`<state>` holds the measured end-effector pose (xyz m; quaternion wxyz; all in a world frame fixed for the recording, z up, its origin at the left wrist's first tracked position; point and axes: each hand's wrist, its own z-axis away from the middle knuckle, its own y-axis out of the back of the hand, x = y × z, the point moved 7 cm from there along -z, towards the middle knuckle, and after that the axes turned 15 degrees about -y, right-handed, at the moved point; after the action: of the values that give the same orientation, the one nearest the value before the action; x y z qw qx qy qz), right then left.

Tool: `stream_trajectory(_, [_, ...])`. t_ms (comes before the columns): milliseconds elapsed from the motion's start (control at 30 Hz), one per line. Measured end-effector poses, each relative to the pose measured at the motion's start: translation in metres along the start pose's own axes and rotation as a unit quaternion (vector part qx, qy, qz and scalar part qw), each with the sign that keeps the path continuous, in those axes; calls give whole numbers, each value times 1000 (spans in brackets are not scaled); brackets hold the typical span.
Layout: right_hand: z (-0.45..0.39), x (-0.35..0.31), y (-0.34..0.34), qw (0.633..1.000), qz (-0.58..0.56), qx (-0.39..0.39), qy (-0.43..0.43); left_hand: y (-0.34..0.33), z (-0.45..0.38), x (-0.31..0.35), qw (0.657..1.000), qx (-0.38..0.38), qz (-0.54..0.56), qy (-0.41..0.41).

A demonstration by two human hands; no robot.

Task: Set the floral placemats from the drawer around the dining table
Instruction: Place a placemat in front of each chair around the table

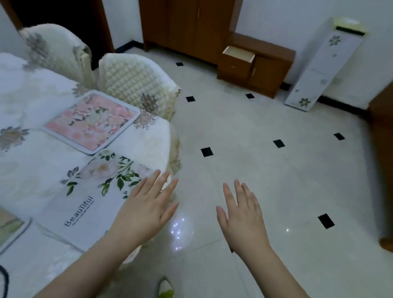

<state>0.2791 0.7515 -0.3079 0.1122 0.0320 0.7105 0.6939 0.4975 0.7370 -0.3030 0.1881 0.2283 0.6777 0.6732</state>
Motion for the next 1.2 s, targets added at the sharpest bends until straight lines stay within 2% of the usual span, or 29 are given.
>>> stream_trajectory(267, [-79,-92,-10,996,-1,-4,94,-11,10,-79,997,-4,-21,74])
stream_trajectory(533, [-123,-175,-38,971,8,-72,230,-32,32,-127,979,-14,-5,205])
stream_trajectory(700, [-143,-232,-60,935,-2,-112,336,-43,37,-146,960,-25,-18,277])
stream_trajectory(900, [-155,-278,-80,871,23,-164,462,-46,37,-149,921,-37,5,387])
stream_trajectory(1033, [-158,-289,-98,838,48,-194,508,-59,44,-143,894,-42,21,445])
stream_trajectory(1200, [-156,-297,-136,803,78,-224,547,-71,77,-135,840,-13,57,539])
